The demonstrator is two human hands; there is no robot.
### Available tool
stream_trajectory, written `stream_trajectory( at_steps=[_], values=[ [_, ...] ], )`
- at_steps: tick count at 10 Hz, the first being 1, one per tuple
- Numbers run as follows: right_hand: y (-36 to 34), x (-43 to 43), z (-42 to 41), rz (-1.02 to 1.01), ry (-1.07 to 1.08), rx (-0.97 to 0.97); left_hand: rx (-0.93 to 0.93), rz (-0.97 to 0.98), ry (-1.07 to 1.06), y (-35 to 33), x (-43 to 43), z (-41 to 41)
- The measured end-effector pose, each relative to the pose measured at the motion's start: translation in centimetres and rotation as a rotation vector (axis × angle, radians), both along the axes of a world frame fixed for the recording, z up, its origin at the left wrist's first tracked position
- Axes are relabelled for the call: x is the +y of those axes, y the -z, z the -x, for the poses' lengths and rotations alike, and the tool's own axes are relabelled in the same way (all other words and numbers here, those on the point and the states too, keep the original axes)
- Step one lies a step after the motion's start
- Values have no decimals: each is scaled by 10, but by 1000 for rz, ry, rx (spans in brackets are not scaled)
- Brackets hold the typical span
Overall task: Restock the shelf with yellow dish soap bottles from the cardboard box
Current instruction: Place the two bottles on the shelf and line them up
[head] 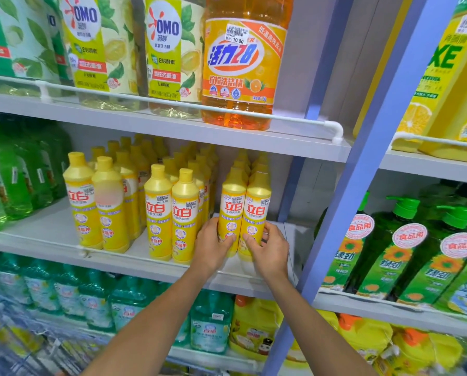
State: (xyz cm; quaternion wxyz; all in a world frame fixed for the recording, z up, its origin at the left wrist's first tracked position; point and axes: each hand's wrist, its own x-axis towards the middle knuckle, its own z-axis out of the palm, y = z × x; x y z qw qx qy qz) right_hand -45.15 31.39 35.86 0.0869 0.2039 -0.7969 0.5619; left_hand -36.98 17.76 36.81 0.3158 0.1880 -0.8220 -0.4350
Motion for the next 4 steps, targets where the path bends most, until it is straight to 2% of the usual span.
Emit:
stream_trajectory(
  at_steps=[2,4],
  values=[
    [-17,4,-4,-102,-24,-44,-52,-71,15,-12,-1,-1],
    [-52,16,-37,-286,-15,56,-141,1,67,-28,2,-14]
  ],
)
